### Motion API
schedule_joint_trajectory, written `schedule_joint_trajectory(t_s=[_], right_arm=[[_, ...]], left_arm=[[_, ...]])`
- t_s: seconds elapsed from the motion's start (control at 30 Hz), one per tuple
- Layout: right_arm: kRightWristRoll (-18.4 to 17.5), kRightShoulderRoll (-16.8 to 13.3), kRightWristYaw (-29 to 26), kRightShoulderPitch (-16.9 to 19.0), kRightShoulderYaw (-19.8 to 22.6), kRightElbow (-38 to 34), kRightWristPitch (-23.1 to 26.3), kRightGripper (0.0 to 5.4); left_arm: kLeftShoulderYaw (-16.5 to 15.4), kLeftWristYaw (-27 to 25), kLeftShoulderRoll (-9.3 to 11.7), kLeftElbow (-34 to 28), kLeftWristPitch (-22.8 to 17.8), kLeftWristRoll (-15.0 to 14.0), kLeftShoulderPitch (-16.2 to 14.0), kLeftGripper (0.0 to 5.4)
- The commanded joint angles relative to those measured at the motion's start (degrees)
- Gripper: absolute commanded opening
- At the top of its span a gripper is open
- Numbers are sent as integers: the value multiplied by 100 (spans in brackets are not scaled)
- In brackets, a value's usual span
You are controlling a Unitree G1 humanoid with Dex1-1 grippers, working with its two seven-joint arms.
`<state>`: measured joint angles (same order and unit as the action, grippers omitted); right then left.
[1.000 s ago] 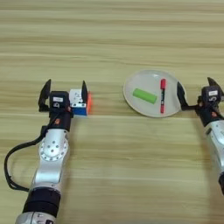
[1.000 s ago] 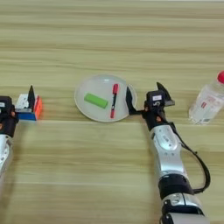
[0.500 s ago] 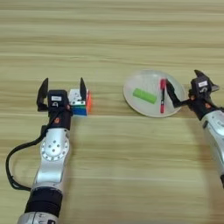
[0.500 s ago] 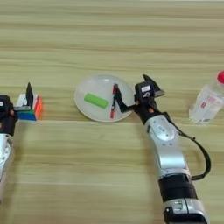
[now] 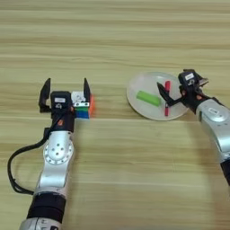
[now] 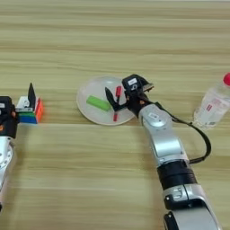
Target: Move the objects on the table
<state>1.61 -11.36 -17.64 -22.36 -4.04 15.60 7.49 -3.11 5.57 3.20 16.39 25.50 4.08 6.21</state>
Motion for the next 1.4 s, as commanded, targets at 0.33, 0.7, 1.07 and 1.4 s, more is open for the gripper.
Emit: schedule_joint_trajectory(t_s=[0.33, 0.7, 1.07, 1.4], right_arm=[[56, -60, -207, -269, -126, 475, 644, 540], [106, -90, -409, -62, -329, 288, 853, 540], [220, -133, -421, -25, -435, 543, 862, 540], [143, -242, -735, -62, -508, 809, 1272, 540]], left_arm=[[28, 37, -79, -255, -59, 45, -128, 539], [47, 78, -132, -306, -97, 81, -146, 539], [46, 86, -164, -312, -100, 93, -143, 539], [98, 149, -237, -471, -161, 148, -200, 539]])
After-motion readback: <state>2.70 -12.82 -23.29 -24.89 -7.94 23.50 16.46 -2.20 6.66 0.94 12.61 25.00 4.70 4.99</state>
